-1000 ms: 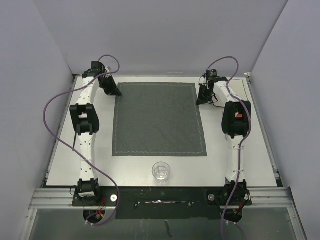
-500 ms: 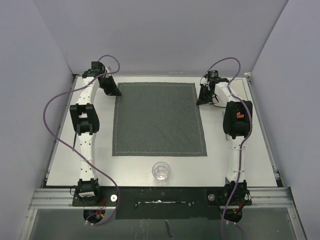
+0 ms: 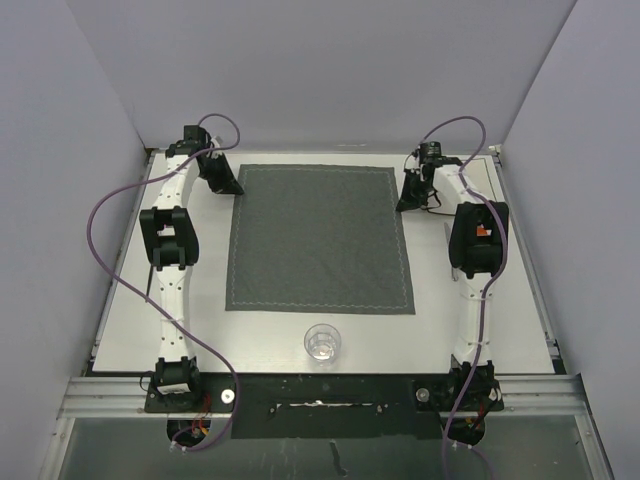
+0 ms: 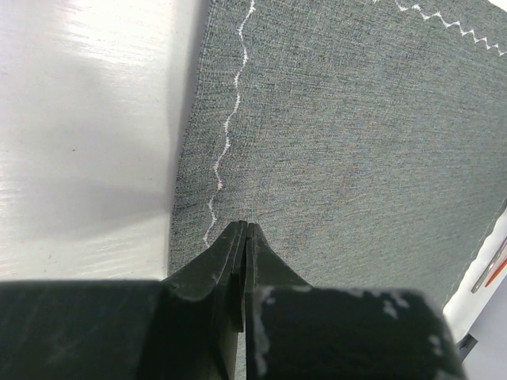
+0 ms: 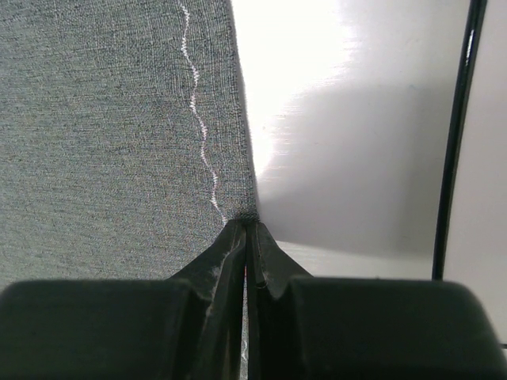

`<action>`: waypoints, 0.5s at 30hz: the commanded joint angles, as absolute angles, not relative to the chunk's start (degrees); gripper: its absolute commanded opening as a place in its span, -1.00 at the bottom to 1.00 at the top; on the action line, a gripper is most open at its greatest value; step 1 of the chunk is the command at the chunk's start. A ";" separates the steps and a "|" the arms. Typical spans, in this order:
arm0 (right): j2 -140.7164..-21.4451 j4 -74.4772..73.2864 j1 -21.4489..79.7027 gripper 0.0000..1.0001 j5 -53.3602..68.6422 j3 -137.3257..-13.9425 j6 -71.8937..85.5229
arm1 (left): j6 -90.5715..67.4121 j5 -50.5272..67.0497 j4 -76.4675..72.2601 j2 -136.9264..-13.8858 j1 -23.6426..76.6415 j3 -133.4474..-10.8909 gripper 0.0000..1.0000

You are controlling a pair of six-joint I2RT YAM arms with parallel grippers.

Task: Set the dinner table for one person
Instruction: Flatten out the napkin at the center of the board.

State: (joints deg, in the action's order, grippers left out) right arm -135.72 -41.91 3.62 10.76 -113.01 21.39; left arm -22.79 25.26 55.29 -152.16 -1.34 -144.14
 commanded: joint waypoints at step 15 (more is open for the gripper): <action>-130.08 -41.57 2.94 -0.90 18.70 -119.86 17.37 | -22.73 26.72 52.30 -144.59 -1.32 -143.02 -0.96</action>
State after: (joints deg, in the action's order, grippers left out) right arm -135.52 -44.18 3.36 15.35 -120.53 18.13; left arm -22.83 25.30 55.02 -152.03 -1.32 -142.87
